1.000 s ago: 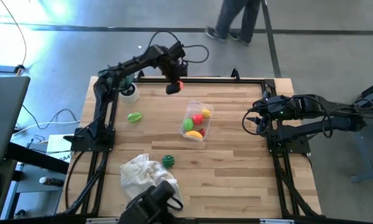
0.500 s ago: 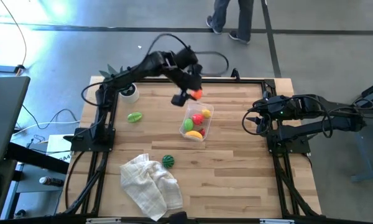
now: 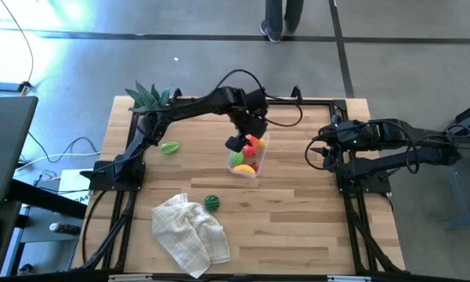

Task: Pick and placing Produce into tupperware
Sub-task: Put the orange pumpkin into the transparent bin

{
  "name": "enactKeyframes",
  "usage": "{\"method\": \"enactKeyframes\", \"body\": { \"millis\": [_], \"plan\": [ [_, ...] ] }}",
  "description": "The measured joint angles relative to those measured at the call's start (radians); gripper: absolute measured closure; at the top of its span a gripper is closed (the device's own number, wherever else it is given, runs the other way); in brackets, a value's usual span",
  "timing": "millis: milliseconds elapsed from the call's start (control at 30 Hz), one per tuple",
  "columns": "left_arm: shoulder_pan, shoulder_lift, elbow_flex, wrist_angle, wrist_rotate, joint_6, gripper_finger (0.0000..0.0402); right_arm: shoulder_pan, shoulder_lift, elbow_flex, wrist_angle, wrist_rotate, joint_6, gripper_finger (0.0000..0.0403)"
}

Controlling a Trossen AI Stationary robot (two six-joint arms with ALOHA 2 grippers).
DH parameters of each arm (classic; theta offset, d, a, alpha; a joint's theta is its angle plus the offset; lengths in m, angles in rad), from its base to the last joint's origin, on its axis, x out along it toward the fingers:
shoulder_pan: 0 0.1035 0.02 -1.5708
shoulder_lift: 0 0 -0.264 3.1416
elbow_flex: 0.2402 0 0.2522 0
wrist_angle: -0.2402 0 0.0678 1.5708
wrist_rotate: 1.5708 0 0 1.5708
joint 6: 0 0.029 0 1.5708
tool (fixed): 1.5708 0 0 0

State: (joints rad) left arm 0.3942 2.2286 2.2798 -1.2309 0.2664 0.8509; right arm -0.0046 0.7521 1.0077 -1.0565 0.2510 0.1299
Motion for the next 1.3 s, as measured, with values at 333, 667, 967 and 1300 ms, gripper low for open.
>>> {"method": "enactKeyframes", "body": {
  "millis": [333,667,967,1300],
  "plan": [
    [-0.029,0.114,0.000,-0.015,-0.017,0.042,0.0179,0.000,0.000,0.000,0.000,0.000,0.000,0.0246],
    [-0.078,0.128,-0.028,0.008,-0.069,0.062,0.0179,0.000,0.000,0.000,0.000,0.000,0.000,0.0246],
    [-0.086,0.127,-0.093,0.063,-0.086,0.057,0.0177,0.000,0.000,0.000,0.000,0.000,0.000,0.0246],
    [-0.087,0.127,-0.156,0.091,-0.084,0.053,0.0173,0.000,0.000,0.000,0.000,0.000,0.000,0.0246]
  ]
}}
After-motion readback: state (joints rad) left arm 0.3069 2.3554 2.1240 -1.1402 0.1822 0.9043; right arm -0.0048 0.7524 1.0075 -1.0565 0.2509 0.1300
